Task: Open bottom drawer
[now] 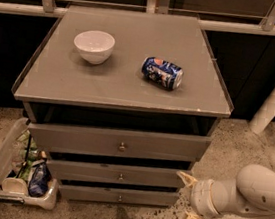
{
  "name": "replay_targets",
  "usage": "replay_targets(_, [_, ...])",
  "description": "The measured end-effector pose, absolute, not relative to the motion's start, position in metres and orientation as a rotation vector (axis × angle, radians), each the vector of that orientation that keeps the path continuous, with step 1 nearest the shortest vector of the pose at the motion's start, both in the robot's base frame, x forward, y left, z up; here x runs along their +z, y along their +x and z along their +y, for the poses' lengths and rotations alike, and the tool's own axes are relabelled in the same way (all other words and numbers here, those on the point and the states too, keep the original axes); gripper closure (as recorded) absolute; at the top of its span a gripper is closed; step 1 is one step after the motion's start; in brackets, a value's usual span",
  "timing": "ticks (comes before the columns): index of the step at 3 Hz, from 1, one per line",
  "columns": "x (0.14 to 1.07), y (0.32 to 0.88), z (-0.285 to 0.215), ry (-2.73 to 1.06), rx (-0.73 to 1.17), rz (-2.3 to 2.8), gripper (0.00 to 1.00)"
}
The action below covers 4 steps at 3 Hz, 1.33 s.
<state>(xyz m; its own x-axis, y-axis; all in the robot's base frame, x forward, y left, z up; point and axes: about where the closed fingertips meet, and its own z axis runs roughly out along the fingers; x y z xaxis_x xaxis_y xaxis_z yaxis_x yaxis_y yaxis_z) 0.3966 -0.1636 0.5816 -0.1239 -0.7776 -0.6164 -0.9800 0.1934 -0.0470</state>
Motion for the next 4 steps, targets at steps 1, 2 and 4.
replay_targets(1, [0.541, 0.403, -0.166, -1.626, 0.497, 1.967, 0.00])
replay_targets(2, [0.504, 0.421, -0.170, -1.620, 0.416, 1.933, 0.00])
replay_targets(4, [0.479, 0.460, -0.177, -1.591, 0.290, 1.937, 0.00])
